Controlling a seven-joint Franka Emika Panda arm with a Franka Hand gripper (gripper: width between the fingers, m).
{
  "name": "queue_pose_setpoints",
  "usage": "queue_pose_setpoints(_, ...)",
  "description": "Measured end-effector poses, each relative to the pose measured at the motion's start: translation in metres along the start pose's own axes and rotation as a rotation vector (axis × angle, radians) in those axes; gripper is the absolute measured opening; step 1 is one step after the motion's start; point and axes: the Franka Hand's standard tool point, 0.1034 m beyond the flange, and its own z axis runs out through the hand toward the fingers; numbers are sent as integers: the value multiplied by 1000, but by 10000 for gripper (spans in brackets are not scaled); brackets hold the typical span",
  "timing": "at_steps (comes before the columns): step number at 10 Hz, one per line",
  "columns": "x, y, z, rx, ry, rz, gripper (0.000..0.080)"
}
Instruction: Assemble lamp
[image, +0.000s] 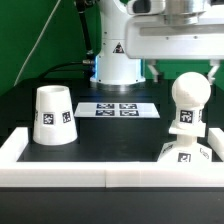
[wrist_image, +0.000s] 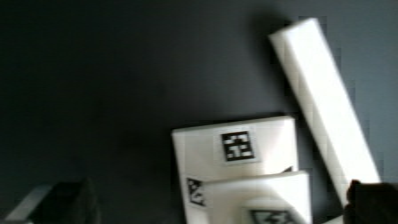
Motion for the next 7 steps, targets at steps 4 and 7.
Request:
queue_pose_setpoints(4, 21, 61, 1, 20, 9, -30, 699)
queue_pose_setpoints(7, 28, 79, 0, 19, 11, -33, 699)
